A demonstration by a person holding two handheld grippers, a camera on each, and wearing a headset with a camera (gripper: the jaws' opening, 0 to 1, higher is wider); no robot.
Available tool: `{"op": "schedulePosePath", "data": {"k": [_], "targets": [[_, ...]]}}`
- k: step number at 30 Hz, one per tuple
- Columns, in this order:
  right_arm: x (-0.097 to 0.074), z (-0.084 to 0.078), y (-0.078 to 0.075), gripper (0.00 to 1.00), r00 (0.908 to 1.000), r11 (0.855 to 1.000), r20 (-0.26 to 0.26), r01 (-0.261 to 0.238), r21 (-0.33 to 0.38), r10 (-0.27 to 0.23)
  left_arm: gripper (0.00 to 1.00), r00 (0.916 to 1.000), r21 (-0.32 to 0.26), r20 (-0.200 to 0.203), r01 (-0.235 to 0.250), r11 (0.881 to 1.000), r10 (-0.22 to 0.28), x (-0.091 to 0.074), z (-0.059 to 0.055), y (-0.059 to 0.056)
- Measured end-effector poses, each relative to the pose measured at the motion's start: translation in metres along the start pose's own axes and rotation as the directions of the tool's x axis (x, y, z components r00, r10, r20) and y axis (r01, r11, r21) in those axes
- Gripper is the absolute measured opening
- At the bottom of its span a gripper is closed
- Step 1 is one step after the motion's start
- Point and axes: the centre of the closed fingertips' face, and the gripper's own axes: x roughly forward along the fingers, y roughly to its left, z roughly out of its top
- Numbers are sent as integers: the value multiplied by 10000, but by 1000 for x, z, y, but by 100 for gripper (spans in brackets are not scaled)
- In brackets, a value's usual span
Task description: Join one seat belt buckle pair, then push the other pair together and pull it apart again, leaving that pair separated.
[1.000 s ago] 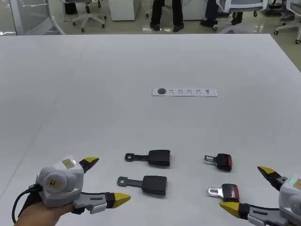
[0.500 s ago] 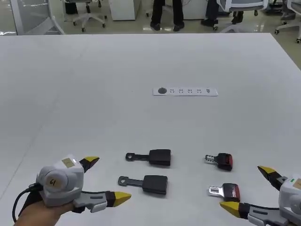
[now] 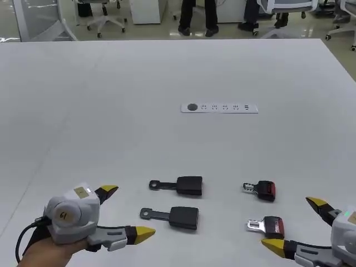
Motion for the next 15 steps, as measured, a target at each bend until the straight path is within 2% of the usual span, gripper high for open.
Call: {"op": "schedulePosePath", "data": {"k": [15], "targets": [[0,-3,-1,98,10000,10000,-41,8,-5,-8,91,10000,-23,15,23,10000,-23,1,0,0]]}}
